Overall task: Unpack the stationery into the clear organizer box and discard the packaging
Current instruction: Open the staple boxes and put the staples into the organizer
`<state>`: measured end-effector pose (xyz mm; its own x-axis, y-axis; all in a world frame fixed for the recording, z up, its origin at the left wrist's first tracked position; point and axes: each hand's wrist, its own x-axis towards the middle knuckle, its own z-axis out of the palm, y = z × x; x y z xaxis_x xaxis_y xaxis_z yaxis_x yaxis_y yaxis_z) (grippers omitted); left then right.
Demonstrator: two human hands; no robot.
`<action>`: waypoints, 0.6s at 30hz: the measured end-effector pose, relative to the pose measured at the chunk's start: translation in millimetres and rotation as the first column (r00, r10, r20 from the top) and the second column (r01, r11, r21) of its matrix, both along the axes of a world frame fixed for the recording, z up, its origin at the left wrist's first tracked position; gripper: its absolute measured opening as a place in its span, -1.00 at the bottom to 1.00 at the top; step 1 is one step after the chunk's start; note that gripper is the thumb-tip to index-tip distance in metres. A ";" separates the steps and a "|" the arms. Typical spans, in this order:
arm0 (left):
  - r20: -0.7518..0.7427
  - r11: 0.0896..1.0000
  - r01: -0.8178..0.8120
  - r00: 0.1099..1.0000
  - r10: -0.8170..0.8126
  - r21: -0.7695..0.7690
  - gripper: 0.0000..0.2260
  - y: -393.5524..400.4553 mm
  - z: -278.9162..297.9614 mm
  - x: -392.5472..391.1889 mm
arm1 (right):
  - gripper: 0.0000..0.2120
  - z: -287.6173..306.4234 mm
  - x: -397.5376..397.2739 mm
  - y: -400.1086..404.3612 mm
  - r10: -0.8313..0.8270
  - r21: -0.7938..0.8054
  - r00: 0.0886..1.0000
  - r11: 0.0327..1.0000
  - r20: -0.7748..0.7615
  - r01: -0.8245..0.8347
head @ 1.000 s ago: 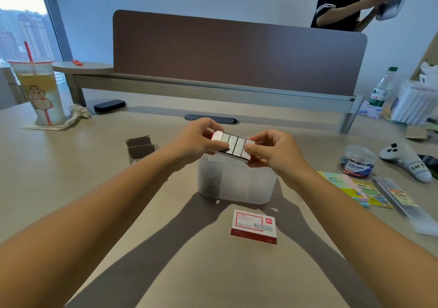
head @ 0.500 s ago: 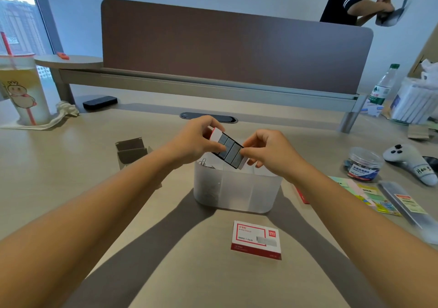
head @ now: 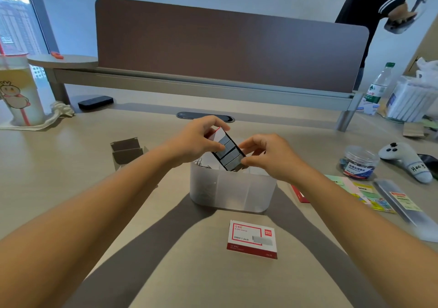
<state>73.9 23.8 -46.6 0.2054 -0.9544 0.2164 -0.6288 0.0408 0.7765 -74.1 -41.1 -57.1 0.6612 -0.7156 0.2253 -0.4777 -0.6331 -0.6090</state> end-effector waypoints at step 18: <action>0.089 0.997 0.022 0.996 -0.015 -0.078 -0.63 -8.2 -1.8 0.3 | -0.85 -6.9 0.2 -4.3 -0.020 0.020 0.990 1.000 0.141 0.018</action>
